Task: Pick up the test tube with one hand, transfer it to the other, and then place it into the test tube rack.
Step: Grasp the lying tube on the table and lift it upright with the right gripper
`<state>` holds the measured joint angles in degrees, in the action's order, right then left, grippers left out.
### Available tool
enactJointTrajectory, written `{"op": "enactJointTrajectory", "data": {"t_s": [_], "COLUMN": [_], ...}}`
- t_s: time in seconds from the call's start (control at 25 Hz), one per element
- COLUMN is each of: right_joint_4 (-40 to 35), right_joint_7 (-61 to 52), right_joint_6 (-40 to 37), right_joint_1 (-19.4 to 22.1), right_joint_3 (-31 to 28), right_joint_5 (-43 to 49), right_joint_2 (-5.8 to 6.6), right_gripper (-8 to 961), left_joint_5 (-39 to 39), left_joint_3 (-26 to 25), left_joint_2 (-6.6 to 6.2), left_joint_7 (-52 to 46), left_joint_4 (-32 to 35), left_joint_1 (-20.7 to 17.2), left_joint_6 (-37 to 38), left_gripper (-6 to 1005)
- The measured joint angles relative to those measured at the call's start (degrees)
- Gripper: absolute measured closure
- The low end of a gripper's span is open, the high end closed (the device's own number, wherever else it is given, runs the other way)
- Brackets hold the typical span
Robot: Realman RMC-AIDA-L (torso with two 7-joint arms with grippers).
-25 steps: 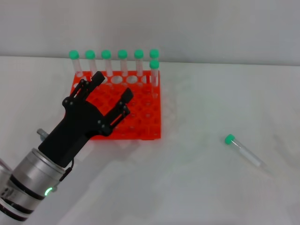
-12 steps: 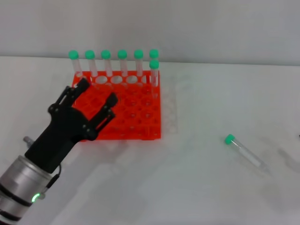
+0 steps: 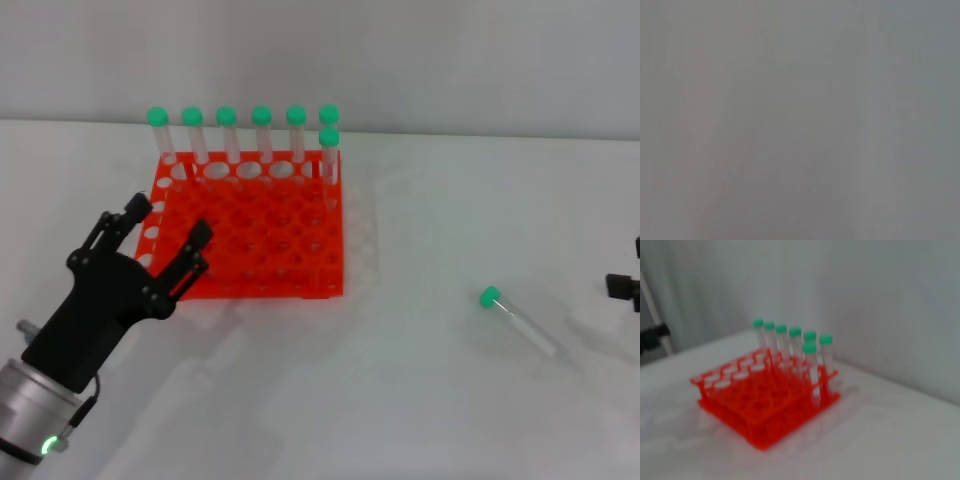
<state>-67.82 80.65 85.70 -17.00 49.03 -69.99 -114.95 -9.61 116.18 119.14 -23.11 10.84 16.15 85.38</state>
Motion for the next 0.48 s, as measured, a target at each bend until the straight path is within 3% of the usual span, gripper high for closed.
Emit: {"op": "enactJointTrajectory", "data": {"t_s": [0.32, 0.48], "right_joint_4": [-14.2, -17.9], "right_joint_7": [-20.2, -29.7], "right_joint_6": [-7.9, -8.1], "right_joint_1": [-0.9, -4.5], "right_joint_3": [16.9, 25.3], "right_joint_5": [14.9, 24.4], "right_joint_2": [-0.01, -0.12], "right_gripper": [216, 216], "left_joint_5": [-0.6, -0.7], "left_joint_3": [0.0, 0.0], "left_joint_2": [0.21, 0.22], "left_joint_7": [0.0, 0.0], "left_joint_4": [-1.2, -1.2], "left_joint_1": [0.1, 0.5], "left_joint_6": [-0.1, -0.2], "left_gripper": [200, 200]}}
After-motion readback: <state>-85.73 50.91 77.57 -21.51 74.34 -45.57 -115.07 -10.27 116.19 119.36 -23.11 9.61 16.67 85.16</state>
